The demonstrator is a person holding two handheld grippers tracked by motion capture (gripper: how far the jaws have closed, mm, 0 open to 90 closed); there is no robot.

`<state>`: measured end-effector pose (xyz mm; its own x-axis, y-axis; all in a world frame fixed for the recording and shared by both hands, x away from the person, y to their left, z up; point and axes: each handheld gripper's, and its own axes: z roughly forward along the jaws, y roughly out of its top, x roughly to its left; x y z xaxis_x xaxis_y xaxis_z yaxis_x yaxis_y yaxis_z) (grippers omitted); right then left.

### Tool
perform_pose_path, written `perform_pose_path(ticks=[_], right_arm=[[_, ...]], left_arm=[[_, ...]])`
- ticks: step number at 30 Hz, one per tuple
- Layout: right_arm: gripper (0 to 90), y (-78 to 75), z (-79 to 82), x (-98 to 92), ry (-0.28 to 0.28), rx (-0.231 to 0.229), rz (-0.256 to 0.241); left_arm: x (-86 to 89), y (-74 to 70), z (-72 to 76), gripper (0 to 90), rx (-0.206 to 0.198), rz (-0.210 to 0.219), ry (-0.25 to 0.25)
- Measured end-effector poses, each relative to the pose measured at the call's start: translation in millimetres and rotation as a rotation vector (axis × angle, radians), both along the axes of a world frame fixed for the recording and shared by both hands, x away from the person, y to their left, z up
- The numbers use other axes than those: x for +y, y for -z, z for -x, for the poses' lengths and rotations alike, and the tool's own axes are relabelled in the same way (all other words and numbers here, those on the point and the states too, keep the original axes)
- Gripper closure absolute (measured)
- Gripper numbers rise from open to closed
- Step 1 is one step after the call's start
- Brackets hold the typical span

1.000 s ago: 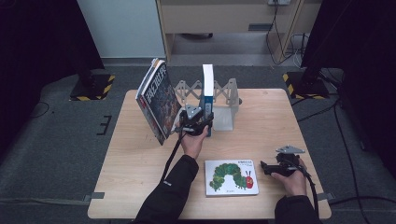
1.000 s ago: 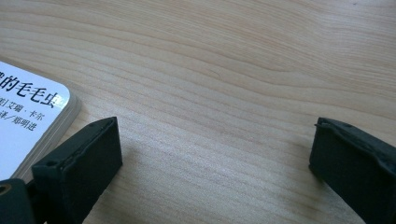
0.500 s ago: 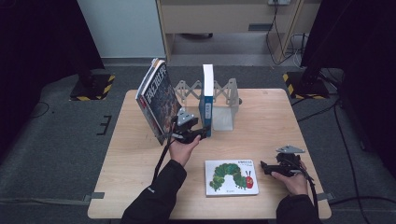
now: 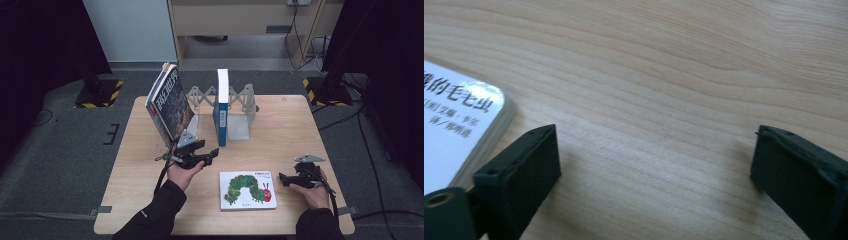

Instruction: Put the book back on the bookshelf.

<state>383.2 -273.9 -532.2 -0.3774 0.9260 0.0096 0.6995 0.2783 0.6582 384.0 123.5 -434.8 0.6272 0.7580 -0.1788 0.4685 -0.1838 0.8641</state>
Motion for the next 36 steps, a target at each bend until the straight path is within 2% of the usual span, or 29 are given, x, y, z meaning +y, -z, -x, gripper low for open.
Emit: perform_pose_path(ticks=[2,5,8,13,17,23,27,31,36], right_arm=[[8.0,-2.4,1.5,2.4,-0.006,0.005,-0.001],[10.3,-9.3,5.1,4.8,-0.009,-0.017,-0.026],[11.8,-16.2,9.6,9.1,-0.022,-0.038,-0.048],[12.8,-23.9,16.8,19.0,-0.024,-0.033,-0.083],[12.9,-26.4,20.8,27.0,-0.036,-0.017,-0.1],[13.9,-27.6,26.8,40.3,-0.062,0.004,-0.118],[15.1,-25.4,27.6,48.5,-0.087,0.033,-0.12],[16.1,-22.3,26.9,53.8,-0.105,0.064,-0.131],[19.0,-20.4,26.9,56.3,-0.125,0.078,-0.15]], left_arm=[[1.0,6.9,4.5,33.4,0.013,-0.009,0.005],[1.0,18.1,11.2,32.6,0.033,-0.027,0.014],[-1.3,28.2,14.9,32.2,0.048,-0.062,0.03],[-5.7,44.4,20.4,32.0,0.088,-0.078,0.055],[-7.6,55.8,22.3,32.0,0.12,-0.089,0.058],[-13.2,67.5,23.9,31.4,0.136,-0.132,0.068],[-18.3,73.8,24.1,30.5,0.175,-0.126,0.085],[-25.5,81.4,23.1,30.5,0.211,-0.12,0.079],[-30.0,85.0,23.0,30.3,0.207,-0.133,0.083]])
